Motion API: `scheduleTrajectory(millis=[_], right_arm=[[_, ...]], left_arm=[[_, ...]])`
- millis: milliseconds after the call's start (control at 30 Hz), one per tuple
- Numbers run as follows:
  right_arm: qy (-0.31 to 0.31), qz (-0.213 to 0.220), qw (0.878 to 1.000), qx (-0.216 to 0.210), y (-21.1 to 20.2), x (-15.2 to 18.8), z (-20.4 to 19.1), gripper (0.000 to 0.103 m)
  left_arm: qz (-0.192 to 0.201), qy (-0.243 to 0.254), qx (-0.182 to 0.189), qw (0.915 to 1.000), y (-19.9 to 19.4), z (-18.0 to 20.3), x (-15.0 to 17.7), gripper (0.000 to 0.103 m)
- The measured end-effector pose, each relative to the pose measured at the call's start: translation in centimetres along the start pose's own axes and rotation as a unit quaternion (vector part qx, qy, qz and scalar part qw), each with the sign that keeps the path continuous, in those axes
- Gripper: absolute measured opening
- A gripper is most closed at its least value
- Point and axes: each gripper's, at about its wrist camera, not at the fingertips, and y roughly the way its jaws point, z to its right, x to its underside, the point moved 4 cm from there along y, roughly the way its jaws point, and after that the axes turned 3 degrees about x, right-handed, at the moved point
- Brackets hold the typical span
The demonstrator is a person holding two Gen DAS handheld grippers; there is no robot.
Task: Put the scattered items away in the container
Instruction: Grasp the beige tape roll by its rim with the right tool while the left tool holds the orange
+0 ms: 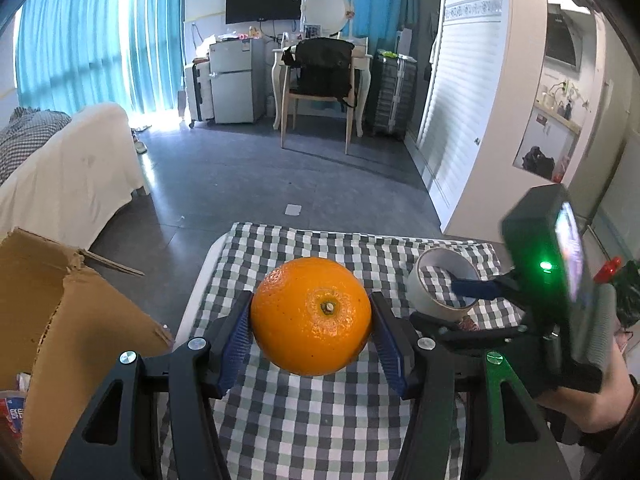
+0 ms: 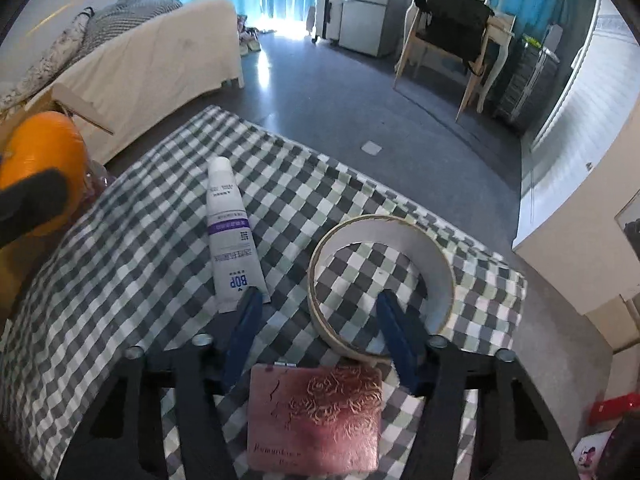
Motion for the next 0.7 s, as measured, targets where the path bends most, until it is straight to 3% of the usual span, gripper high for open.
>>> scheduleTrajectory(millis=[33, 67, 333, 700], right_arm=[[0.003, -0.007, 1.000, -0.003, 0.3, 0.0, 0.1, 0.033], [0.007, -0.012, 1.000, -0.005, 0.5, 0.0, 0.3, 0.027], [0.019, -0.010, 1.000, -0.007, 0.3, -0.2, 1.1, 0.007], [0.015, 0.028, 0.999, -0.014, -1.9, -0.7, -0.1, 0.004]], left_arm=[[0.000, 0.000, 0.000, 1.0000, 0.0, 0.0, 0.1, 0.058], [0.000, -0.001, 0.001, 1.0000, 0.0, 0.0, 0.1, 0.058], [-0.006, -0.008, 0.006, 0.9999, 0.1, -0.3, 0.2, 0.058], [-0.003, -0.011, 0.009, 0.9999, -0.5, -0.6, 0.2, 0.058]])
